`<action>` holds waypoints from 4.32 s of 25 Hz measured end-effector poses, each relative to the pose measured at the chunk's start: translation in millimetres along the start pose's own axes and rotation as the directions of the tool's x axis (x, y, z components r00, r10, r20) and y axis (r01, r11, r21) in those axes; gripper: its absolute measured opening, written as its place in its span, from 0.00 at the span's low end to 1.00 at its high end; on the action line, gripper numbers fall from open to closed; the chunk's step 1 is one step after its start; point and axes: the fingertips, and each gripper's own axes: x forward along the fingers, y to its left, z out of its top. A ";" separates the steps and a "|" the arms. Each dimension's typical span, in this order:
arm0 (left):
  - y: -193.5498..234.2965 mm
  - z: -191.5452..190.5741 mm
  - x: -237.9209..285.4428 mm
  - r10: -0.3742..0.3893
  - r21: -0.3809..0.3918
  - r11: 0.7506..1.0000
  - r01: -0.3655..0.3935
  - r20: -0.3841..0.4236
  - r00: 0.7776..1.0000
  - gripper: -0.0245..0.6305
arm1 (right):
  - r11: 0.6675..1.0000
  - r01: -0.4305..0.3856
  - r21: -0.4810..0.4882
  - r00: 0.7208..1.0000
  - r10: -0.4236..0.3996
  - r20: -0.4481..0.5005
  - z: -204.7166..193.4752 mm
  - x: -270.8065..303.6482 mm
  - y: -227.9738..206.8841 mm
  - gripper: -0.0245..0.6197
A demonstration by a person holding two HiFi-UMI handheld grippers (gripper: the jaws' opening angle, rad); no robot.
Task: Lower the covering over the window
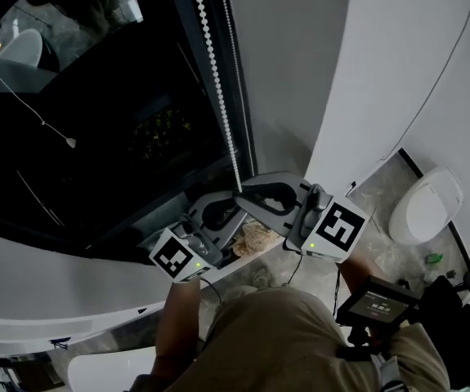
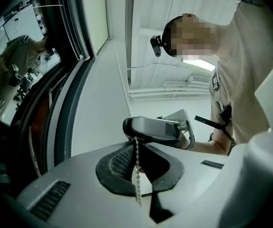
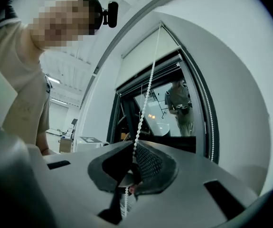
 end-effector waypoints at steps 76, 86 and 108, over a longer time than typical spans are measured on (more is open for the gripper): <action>11.6 27.0 -32.0 -0.047 -0.082 0.995 0.057 0.123 0.991 0.28 | 0.972 -0.052 0.230 0.996 0.034 0.079 -1.0 -8.2 -6.4 0.05; 26.8 73.8 3.5 -0.036 -0.005 0.999 0.037 0.126 0.991 0.08 | 0.965 -0.097 0.243 0.994 0.108 -0.035 -48.3 -6.0 7.2 0.05; 18.3 27.0 -33.8 -0.104 -0.133 0.983 0.126 0.160 0.982 0.21 | 0.982 0.030 0.187 1.000 -0.029 -0.008 -32.2 -1.6 -11.4 0.05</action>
